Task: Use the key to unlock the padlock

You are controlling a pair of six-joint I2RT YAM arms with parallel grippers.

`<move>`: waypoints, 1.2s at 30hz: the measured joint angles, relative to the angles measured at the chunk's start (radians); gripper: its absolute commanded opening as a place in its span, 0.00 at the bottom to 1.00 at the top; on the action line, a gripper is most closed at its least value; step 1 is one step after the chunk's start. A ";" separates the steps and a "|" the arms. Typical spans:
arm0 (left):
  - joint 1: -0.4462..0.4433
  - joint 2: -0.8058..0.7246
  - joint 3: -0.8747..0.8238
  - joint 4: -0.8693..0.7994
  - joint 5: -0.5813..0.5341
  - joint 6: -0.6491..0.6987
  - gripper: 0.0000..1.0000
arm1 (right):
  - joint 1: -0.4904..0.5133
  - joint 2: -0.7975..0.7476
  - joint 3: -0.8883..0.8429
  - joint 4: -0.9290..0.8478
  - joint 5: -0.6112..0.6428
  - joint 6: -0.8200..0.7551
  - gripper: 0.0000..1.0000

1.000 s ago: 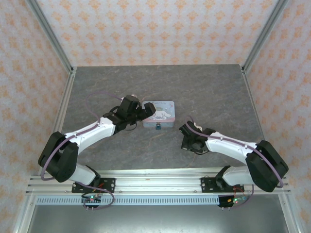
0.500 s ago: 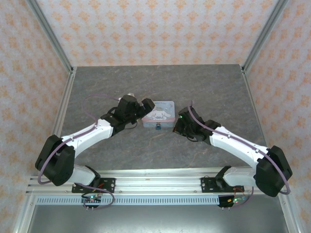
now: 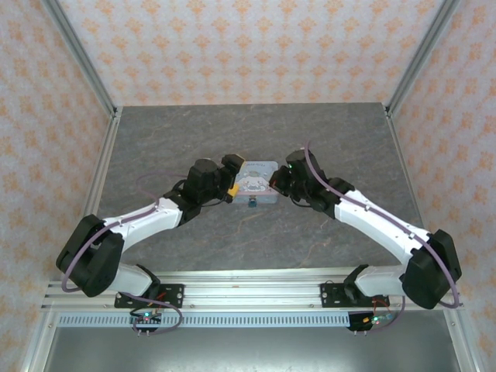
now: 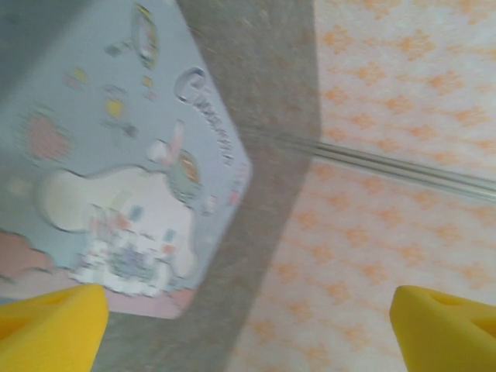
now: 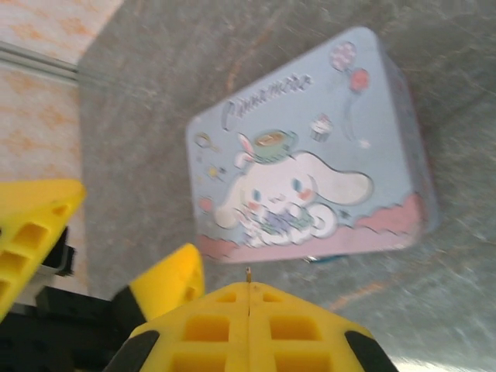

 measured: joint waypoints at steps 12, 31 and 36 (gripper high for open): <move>-0.070 0.129 0.013 0.236 -0.035 -0.258 0.72 | -0.004 0.117 0.067 0.185 -0.029 0.143 0.00; -0.095 0.210 0.063 0.383 -0.115 -0.365 0.40 | -0.009 0.118 0.050 0.238 -0.034 0.191 0.00; -0.095 0.210 0.042 0.391 -0.121 -0.366 0.39 | -0.018 0.112 0.035 0.243 -0.034 0.191 0.00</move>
